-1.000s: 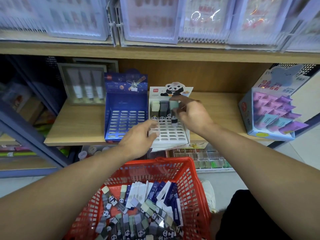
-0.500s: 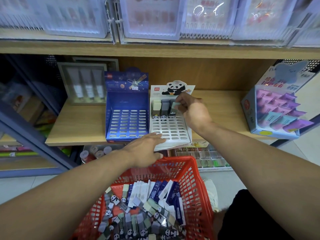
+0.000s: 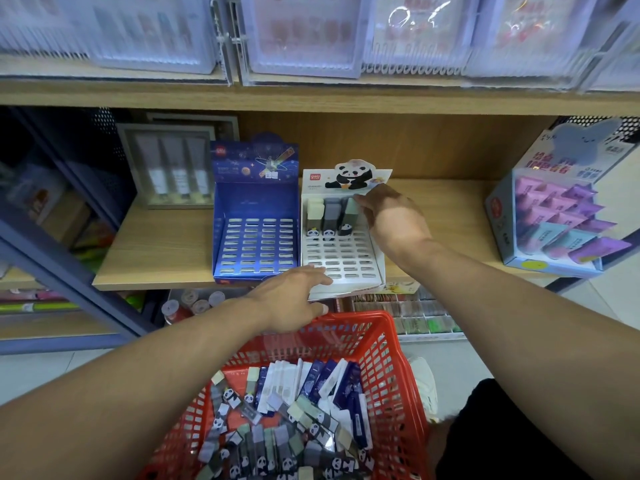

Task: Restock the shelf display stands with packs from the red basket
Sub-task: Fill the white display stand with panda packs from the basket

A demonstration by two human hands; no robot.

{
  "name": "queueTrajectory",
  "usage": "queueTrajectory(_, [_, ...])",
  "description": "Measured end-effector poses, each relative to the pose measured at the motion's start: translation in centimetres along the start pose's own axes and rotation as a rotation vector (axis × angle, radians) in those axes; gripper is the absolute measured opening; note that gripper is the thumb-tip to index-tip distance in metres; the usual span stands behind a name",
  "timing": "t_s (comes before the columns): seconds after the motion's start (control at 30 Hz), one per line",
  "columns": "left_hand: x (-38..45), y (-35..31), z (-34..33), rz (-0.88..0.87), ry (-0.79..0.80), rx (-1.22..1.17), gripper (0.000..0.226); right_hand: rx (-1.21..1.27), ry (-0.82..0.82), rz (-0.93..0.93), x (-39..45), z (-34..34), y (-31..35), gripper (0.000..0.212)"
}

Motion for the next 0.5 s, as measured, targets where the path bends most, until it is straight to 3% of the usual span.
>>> queueTrajectory(0.07, [0.0,0.0,0.0,0.004,0.002,0.0,0.059,-0.092,0.011,0.055,-0.4,0.0,0.7,0.058])
queueTrajectory(0.37, [0.2,0.5,-0.6,0.008,0.017,0.03,0.066,-0.16,0.016,-0.012,-0.5,0.4,1.4,0.051])
queueTrajectory(0.5, [0.3,0.5,-0.8,-0.002,0.017,0.054,0.07,-0.2,0.076,-0.05,-0.4,0.0,1.4,0.038])
Point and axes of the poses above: each hand's wrist, its own x-axis towards the middle knuckle, its own z-axis out of the back of the hand, y = z × x, the point moved 3 cm from there along x, towards the middle knuckle, and after that the axes turned 10 degrees about -y, right-handed, at the moved point
